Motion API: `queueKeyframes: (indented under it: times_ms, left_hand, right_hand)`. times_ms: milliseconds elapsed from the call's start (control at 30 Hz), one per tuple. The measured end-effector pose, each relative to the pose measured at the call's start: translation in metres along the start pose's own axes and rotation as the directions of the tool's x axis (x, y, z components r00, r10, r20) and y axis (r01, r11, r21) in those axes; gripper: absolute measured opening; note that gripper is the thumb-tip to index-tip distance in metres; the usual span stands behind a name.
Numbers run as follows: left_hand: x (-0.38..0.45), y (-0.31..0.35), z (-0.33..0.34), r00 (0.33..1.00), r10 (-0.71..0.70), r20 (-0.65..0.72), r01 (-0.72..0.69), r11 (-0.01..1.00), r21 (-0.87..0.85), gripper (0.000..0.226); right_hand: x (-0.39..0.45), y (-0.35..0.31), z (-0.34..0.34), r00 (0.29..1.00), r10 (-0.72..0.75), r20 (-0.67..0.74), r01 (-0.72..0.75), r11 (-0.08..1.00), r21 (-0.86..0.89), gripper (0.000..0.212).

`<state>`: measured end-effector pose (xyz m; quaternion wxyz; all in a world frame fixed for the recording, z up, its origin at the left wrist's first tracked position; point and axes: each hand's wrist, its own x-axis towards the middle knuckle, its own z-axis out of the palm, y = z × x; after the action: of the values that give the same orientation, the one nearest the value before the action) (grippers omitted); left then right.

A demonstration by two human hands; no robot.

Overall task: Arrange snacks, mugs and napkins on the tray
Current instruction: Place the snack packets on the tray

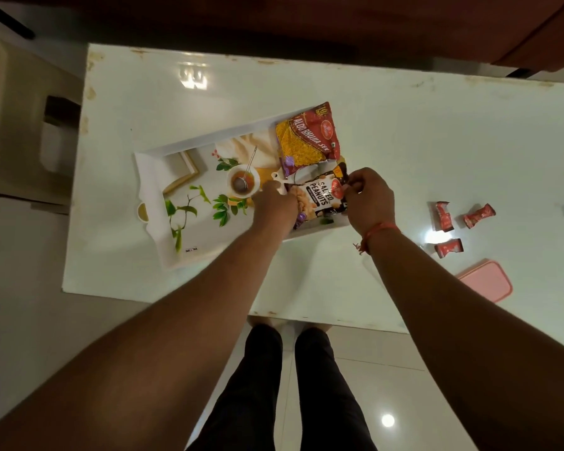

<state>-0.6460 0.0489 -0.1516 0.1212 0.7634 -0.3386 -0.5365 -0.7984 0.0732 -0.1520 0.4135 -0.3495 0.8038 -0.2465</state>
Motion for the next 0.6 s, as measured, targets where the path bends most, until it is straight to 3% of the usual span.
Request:
queueKeyframes:
  times_ms: [167, 233, 367, 500, 600]
  left_hand:
    - [-0.015, -0.006, 0.014, 0.987, 0.057, 0.15, -0.037, 0.991, -0.131, 0.046]
    - [-0.015, -0.007, 0.014, 0.988, 0.064, 0.14, -0.043, 0.988, -0.147, 0.05]
    - [-0.016, -0.012, 0.01, 0.993, 0.087, 0.077, -0.078, 0.99, -0.114, 0.045]
    - [-0.014, -0.023, -0.011, 0.991, 0.129, -0.026, -0.127, 0.99, 0.06, 0.05]
    - [-0.018, -0.032, -0.04, 0.963, 0.259, -0.069, -0.234, 0.939, 0.253, 0.049]
  right_hand:
    - [0.0, 0.008, 0.003, 0.999, 0.001, -0.05, -0.003, 0.999, -0.037, 0.006]
    - [0.002, 0.008, 0.001, 0.999, 0.007, -0.036, -0.009, 0.998, -0.058, 0.008]
    - [-0.001, 0.005, -0.004, 0.998, 0.01, -0.062, -0.014, 0.998, -0.064, 0.033]
    - [-0.023, 0.0, -0.004, 0.98, -0.145, -0.137, 0.118, 0.975, -0.186, 0.032]
    - [-0.042, -0.014, 0.004, 0.957, -0.287, -0.051, 0.248, 0.894, -0.372, 0.026]
